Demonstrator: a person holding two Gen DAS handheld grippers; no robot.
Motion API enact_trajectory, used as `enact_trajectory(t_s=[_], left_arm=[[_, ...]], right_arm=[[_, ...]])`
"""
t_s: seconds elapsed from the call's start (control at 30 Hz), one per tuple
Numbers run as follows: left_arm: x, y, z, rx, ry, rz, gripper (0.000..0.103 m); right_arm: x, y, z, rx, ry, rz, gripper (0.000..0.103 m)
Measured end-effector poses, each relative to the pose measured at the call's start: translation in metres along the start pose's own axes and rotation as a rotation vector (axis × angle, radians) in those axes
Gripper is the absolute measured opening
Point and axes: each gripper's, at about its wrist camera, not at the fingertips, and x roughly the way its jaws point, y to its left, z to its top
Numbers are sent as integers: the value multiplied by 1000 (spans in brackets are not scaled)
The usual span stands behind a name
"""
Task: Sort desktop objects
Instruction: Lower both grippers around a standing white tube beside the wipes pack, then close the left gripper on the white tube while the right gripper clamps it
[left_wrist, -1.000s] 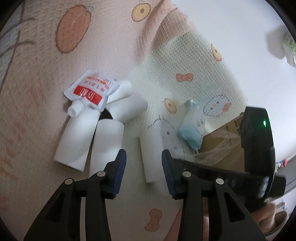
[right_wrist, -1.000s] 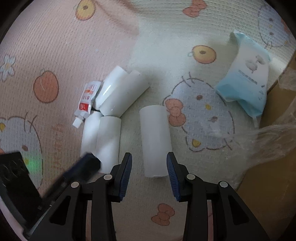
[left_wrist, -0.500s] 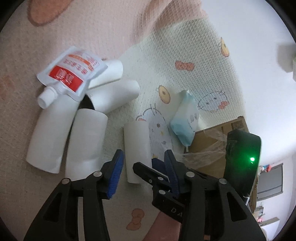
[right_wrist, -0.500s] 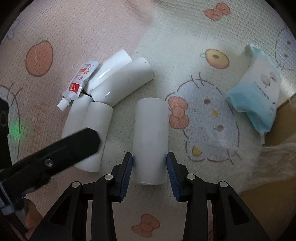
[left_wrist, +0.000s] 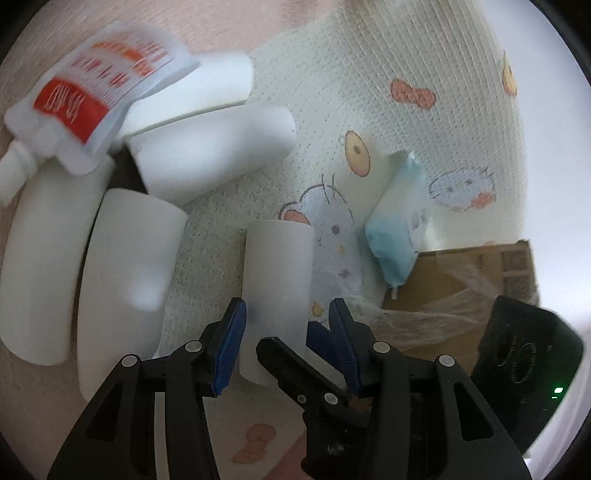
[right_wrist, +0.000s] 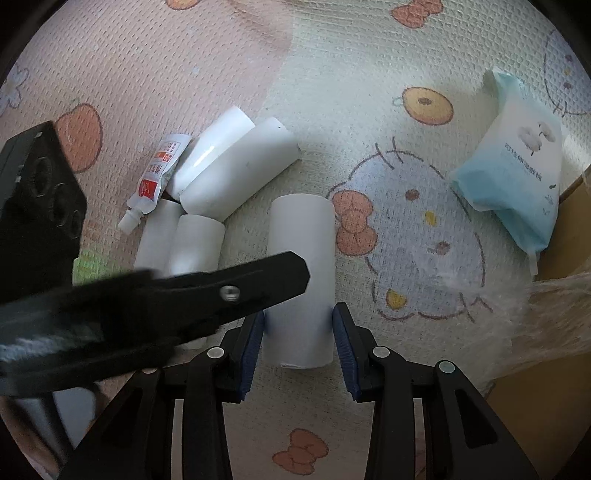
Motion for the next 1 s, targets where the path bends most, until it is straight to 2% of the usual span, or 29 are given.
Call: enact_trajectory(t_s=[0.17, 0.37, 0.53, 0.73, 1.0], left_arm=[[15, -9, 0, 46, 25, 92, 50], [19, -5, 4, 37, 59, 99, 47], [18, -2, 2, 38, 55, 82, 47], [-3, 2, -6, 47, -23, 38, 47], [-51, -11, -11, 70, -157, 64, 47]], right_arm=[[0, -1, 0, 9, 4, 7, 35], [1, -6, 1, 34, 11, 26, 36], [2, -5, 1, 31, 18, 22, 36], [-5, 11, 0, -47, 1, -11, 36], [-33, 41, 0, -168, -72, 29, 36]])
